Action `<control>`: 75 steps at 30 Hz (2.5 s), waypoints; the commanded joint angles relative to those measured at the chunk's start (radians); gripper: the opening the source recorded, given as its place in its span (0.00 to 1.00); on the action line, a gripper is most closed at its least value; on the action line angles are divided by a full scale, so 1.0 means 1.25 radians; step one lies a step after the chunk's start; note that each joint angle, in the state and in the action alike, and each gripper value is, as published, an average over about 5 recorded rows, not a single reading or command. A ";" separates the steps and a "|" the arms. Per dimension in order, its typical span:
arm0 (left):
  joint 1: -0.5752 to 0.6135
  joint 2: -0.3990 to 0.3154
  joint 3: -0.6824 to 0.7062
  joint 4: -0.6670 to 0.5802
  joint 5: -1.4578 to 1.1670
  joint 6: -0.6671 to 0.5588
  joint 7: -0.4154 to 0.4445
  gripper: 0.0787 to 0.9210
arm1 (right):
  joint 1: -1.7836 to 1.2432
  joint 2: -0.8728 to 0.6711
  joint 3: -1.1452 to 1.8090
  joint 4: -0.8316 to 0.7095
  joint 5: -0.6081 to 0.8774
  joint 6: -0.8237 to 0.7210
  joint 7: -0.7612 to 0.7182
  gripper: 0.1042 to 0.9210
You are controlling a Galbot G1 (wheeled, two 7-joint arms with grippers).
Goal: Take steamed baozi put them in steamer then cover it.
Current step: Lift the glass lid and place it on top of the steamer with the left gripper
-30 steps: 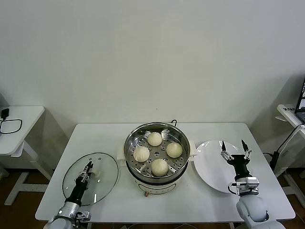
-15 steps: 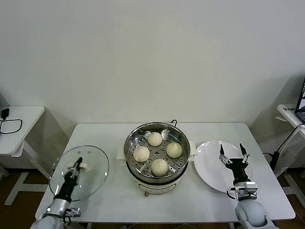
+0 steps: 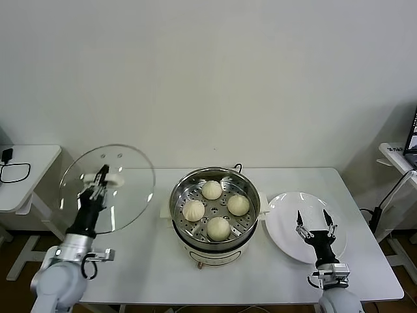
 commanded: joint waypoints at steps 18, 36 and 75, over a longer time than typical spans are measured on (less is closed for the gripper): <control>-0.218 -0.188 0.595 -0.063 0.278 0.377 0.428 0.14 | 0.000 0.057 0.002 -0.047 -0.027 0.010 -0.002 0.88; -0.239 -0.293 0.608 0.068 0.398 0.387 0.437 0.14 | 0.013 0.069 0.004 -0.058 -0.029 0.008 -0.002 0.88; -0.239 -0.307 0.582 0.137 0.395 0.384 0.386 0.14 | 0.029 0.071 -0.001 -0.063 -0.030 0.007 -0.002 0.88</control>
